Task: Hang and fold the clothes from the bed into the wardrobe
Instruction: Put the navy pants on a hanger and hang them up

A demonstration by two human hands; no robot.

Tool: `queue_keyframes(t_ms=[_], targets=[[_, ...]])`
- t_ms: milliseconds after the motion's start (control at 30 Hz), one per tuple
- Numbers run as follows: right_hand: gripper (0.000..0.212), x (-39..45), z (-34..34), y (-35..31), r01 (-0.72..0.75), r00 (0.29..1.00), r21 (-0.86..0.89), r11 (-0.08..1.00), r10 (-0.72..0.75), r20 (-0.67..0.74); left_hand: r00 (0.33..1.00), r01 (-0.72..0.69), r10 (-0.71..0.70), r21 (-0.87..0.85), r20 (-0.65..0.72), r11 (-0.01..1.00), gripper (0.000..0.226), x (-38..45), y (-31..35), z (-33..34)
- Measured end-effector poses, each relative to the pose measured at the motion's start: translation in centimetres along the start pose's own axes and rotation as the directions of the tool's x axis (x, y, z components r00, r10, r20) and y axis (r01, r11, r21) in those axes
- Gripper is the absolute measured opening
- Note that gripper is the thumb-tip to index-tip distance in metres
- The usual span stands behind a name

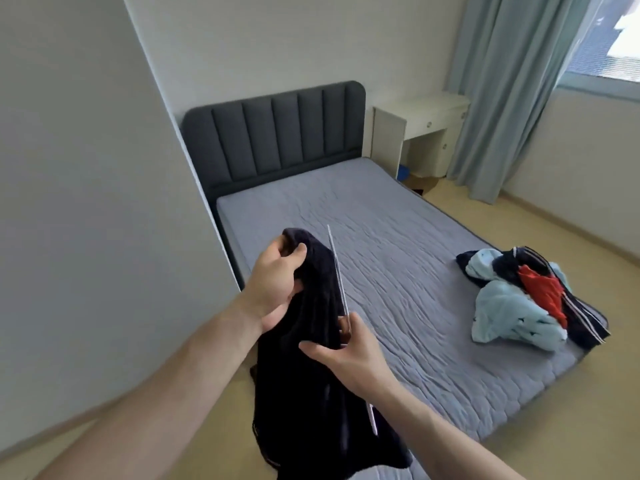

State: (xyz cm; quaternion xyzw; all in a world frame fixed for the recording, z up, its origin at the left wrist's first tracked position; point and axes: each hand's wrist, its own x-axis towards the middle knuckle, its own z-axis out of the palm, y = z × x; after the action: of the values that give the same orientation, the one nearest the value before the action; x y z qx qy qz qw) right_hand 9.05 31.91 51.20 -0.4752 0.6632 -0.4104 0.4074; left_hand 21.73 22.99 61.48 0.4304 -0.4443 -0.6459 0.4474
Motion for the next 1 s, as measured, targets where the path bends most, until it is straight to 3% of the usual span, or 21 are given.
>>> queue_keyframes(t_ms=[133, 233, 333, 400, 467, 567, 700, 833, 1000], targets=[[0.026, 0.0, 1.7, -1.3, 0.052, 0.998, -0.016, 0.999, -0.052, -0.045, 0.994, -0.106, 0.106, 0.006, 0.013, 0.994, 0.03, -3.2, 0.8, -4.3], [0.026, -0.2, 1.8, -3.0, 0.102, 0.994, 0.069, 0.992, -0.1, -0.033, 0.966, -0.22, 0.252, 0.346, -0.05, 0.912, 0.042, -5.3, 0.0, -9.7], [0.024, -1.0, 2.3, -5.9, 0.179, 0.983, 0.141, 0.974, -0.183, 0.018, 0.916, -0.183, 0.388, 0.757, -0.1, 0.628, 0.046, -6.9, -2.4, -15.2], [0.027, -1.7, 3.1, -7.8, 0.218, 0.965, 0.195, 0.956, -0.241, 0.102, 0.892, -0.069, 0.43, 0.9, -0.137, 0.431, 0.064, -7.9, -4.4, -17.9], [0.03, -2.5, 3.9, -9.4, 0.227, 0.945, 0.241, 0.944, -0.273, 0.178, 0.855, 0.048, 0.482, 0.955, -0.191, 0.294, 0.066, -8.5, -6.0, -20.3], [0.031, -3.5, 4.4, -10.8, 0.22, 0.931, 0.294, 0.93, -0.29, 0.221, 0.817, 0.242, 0.415, 0.892, -0.399, 0.382, 0.048, -9.5, -7.0, -24.4], [0.03, -3.8, 4.0, -10.8, 0.208, 0.938, 0.18, 0.962, -0.248, 0.243, 0.916, 0.337, 0.046, 0.828, -0.398, 0.448, 0.002, -11.3, -6.1, -28.5], [0.031, -4.0, 4.6, -8.2, 0.202, 0.965, -0.027, 0.979, -0.195, 0.176, 0.905, 0.413, -0.278, 0.518, -0.321, 0.749, 0.013, -13.5, -3.7, -29.2], [0.04, -4.2, 5.5, -4.5, 0.102, 0.99, -0.216, 0.971, -0.078, 0.118, 0.934, 0.345, -0.299, 0.274, -0.197, 0.897, 0.032, -16.1, -1.0, -28.7]])
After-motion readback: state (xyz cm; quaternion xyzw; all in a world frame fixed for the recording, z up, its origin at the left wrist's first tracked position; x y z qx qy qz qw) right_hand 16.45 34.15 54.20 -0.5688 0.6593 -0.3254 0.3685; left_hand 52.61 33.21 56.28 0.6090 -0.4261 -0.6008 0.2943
